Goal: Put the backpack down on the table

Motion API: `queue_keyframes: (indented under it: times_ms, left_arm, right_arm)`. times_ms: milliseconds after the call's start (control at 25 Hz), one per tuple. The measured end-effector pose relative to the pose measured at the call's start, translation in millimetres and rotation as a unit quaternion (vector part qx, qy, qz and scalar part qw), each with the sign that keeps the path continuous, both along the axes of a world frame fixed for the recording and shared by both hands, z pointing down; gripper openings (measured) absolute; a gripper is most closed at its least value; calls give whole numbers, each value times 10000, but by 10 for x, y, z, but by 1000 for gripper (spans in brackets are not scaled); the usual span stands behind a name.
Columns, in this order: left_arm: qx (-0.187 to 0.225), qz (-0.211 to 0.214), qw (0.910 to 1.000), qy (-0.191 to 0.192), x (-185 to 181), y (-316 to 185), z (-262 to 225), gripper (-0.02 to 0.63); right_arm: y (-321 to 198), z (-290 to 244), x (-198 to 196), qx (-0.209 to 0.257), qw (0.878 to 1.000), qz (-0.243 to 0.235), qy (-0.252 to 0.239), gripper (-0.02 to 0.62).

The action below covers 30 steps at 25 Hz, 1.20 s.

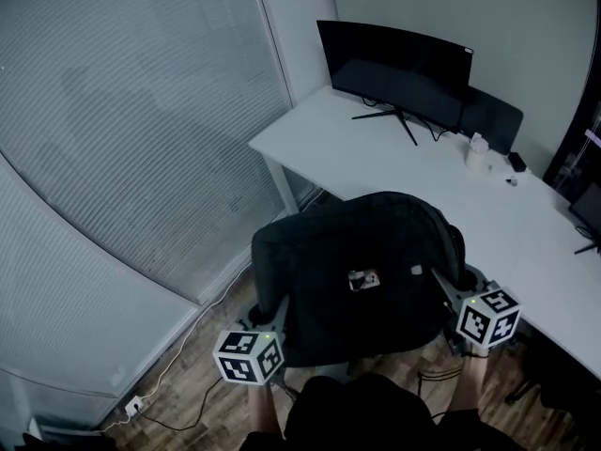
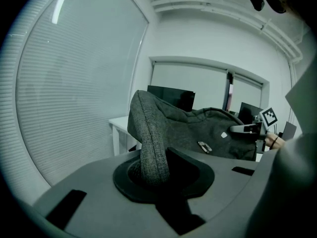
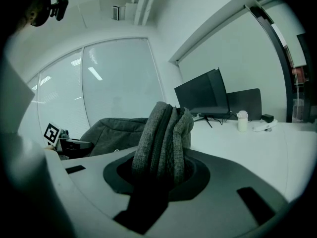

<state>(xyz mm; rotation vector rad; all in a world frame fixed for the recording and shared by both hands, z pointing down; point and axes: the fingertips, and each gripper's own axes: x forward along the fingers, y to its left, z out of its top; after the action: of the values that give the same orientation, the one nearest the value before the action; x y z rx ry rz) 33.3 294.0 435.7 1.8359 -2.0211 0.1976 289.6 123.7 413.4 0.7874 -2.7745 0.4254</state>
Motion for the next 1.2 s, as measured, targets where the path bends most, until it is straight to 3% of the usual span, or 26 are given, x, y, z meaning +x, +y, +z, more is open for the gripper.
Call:
queue_keyframes:
  times_ms: [640,960,1200]
  left_arm:
    - [-38,81,9995,294,-1123,-981,106,75]
    - [43,417,9982,436,-1746,-1613,148,75]
    - [155,718,9965,388,-1945,-2016,129,74]
  right_arm:
    - [-938,5,-1090,-27,9997,207,146,109]
    - [-1398,-23,-1612,60,9984,539,172,109]
    - [-1651,-31,-1732,158,9963,838,61,109]
